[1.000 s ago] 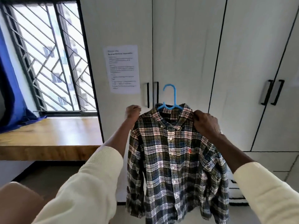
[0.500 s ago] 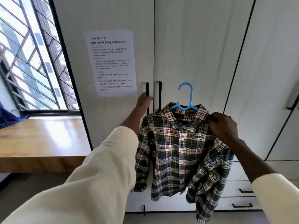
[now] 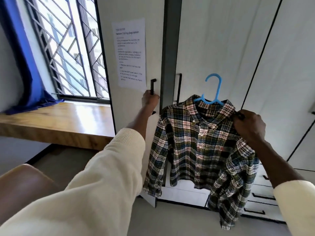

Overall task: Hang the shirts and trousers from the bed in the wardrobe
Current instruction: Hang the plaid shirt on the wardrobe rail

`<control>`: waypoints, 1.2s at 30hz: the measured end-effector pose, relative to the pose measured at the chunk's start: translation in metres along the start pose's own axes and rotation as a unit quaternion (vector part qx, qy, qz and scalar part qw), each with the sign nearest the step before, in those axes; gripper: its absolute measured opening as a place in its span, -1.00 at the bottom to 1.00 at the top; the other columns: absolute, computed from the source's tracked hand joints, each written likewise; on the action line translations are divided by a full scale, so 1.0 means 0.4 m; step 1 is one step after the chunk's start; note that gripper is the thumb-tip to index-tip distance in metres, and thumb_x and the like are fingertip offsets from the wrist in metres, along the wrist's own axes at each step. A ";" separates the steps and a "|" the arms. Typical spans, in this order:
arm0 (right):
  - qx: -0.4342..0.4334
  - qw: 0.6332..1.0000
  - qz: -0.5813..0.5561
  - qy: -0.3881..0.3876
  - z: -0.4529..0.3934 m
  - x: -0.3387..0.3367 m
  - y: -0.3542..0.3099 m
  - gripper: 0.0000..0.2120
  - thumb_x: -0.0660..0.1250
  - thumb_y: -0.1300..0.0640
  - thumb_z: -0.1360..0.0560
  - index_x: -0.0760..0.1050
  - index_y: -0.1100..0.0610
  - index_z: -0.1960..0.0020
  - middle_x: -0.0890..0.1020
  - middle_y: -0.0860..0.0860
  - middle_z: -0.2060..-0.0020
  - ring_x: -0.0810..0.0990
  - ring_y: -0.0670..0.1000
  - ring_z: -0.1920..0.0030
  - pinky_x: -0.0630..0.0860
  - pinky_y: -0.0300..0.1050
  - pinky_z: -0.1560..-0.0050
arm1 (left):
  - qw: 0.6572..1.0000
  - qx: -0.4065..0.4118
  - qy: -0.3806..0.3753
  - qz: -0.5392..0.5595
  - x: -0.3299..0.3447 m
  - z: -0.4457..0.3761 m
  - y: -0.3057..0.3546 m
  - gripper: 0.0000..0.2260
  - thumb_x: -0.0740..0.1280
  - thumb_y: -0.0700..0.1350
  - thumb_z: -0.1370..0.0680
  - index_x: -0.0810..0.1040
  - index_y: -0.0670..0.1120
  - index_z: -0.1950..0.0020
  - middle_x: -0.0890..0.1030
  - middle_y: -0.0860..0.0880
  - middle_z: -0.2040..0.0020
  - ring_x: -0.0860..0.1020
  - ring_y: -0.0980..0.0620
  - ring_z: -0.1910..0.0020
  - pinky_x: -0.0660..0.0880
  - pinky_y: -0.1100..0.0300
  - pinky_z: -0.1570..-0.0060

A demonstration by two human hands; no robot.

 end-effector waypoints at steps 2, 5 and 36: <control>-0.008 1.000 -0.001 -0.001 0.038 -0.022 -0.020 -0.58 0.17 -0.11 -0.38 0.60 0.12 -0.03 0.65 0.24 0.01 0.59 0.31 0.00 0.50 0.08 -0.03 | 0.999 0.002 0.048 -0.002 -0.077 0.061 -0.009 -0.72 0.26 -0.22 -0.50 0.54 -0.08 -0.19 0.62 -0.09 -0.06 0.57 -0.09 0.00 0.51 0.10 0.05; -0.009 1.000 -0.005 0.001 0.083 -0.036 -0.051 -0.53 0.14 -0.11 -0.34 0.61 0.16 -0.04 0.64 0.27 0.00 0.58 0.34 0.00 0.51 0.11 -0.06 | 0.994 0.009 0.107 -0.004 -0.212 0.115 -0.026 -0.74 0.23 -0.23 -0.51 0.57 -0.12 -0.16 0.63 -0.09 -0.04 0.58 -0.10 -0.03 0.49 0.14 0.10; -0.045 0.993 -0.085 -0.068 0.209 0.326 -0.472 -0.83 0.30 0.05 -0.52 0.61 0.12 0.06 0.54 0.06 0.21 0.49 0.11 0.16 0.37 -0.08 0.08 | 0.895 0.213 0.376 -0.107 -0.692 0.130 -0.174 -0.49 0.13 -0.29 -0.63 0.08 -0.31 -0.56 0.12 -0.24 -0.57 0.07 -0.21 -0.57 0.02 -0.12 -0.54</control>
Point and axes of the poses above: each hand's wrist, its own z-axis away from the middle knuckle, its own x-axis out of the palm, y = z × x, the point moved 5 cm from there along -z, towards the middle knuckle
